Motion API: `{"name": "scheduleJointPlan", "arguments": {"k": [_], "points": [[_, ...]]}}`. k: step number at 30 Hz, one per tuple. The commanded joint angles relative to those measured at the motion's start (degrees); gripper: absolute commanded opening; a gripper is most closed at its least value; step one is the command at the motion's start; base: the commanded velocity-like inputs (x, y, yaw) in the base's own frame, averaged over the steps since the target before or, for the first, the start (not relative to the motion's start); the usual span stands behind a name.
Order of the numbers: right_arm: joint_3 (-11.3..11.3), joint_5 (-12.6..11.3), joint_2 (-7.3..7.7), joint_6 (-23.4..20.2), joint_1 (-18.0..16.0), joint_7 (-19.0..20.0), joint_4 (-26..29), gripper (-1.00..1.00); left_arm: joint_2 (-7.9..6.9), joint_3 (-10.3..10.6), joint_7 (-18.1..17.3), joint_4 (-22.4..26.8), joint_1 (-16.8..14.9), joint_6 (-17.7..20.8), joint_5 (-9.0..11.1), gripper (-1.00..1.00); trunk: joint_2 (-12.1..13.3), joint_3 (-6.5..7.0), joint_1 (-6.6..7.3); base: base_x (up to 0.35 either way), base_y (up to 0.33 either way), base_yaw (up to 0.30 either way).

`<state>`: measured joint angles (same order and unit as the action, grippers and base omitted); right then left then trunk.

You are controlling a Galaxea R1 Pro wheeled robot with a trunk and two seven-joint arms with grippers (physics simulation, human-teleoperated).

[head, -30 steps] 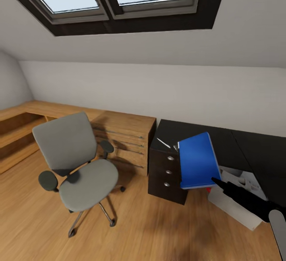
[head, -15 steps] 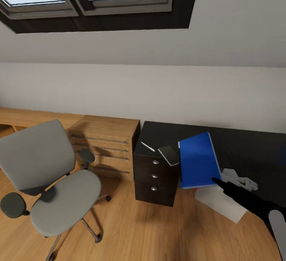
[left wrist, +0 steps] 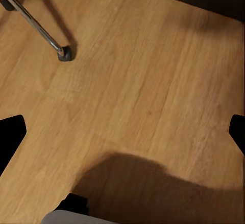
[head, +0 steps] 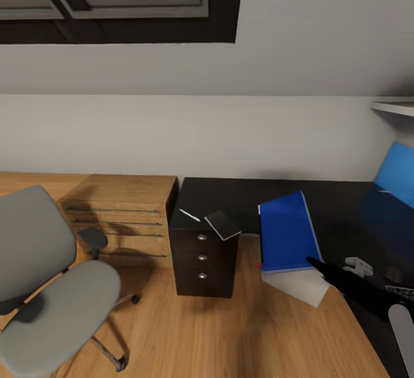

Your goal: In the bedroom, organize the workspace by keeping the computer under the desk, ensuring the monitor is on the desk, placing the keyboard on the desk next to the monitor, placing the mouse on the desk next to the keyboard, moving the folder from the swivel chair onto the desk next to the mouse, stacking the notebook on top of the folder with the pen on top of the notebook, and positioning the swivel chair next to the desk.

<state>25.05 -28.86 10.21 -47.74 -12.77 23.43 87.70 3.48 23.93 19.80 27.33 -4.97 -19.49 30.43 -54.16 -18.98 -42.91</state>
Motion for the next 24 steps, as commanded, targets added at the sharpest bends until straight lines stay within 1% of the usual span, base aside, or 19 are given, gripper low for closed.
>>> {"name": "scheduleJointPlan", "arguments": {"k": [1,4,6,18,20,24], "points": [[0.09,0.03,-0.01,-0.34,-0.07,0.26,0.02,-1.00,-0.03,0.51,0.42,0.01,-0.05,-0.29,0.45,1.00,-0.05,-0.05,-0.01,0.018,0.000,-0.297],[0.07,0.03,-0.01,-0.34,-0.07,0.23,0.02,-1.00,0.01,0.56,0.42,0.01,-0.04,-0.29,0.38,1.00,-0.05,0.02,-0.01,0.079,0.000,-0.297],[0.08,0.03,-0.01,-0.34,-0.07,0.22,0.02,-1.00,0.03,0.58,0.42,0.01,-0.04,-0.29,0.36,1.00,-0.05,0.06,-0.01,0.223,0.000,-0.297],[0.09,0.03,-0.01,-0.36,-0.07,0.13,0.02,-1.00,0.03,0.59,0.42,-0.02,-0.04,-0.29,0.38,1.00,-0.05,0.12,-0.01,0.307,0.000,-0.295],[0.09,0.03,-0.01,-0.36,-0.07,0.17,0.02,-1.00,0.02,0.59,0.42,-0.06,-0.04,-0.27,0.38,1.00,-0.05,0.12,-0.01,0.239,0.000,-0.148],[0.09,0.03,-0.01,-0.35,-0.07,0.16,-0.02,-1.00,0.00,0.59,0.42,-0.08,-0.05,-0.23,0.42,1.00,-0.05,0.12,-0.01,0.197,0.000,-0.016]]}}
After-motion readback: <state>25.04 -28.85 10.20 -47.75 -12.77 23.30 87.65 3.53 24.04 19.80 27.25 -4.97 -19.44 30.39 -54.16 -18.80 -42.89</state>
